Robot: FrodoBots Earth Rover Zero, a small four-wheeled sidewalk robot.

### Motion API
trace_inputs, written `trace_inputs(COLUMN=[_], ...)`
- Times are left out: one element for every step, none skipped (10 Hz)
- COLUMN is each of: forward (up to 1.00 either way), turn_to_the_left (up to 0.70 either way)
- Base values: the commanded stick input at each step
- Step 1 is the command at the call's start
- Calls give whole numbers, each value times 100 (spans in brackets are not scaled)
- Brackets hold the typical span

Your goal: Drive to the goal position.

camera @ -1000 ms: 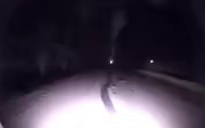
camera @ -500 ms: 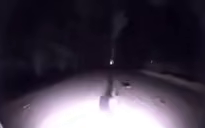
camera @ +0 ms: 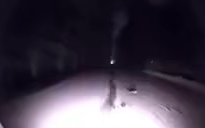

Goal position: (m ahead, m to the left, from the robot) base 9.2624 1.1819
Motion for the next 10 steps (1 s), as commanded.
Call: trace_inputs(forward=[100, 100, 100, 100, 100, 100, 100, 100, 100, 100], turn_to_the_left=[-23, -27, -27, -27, -27, 0, 0, 0, 0, 0])
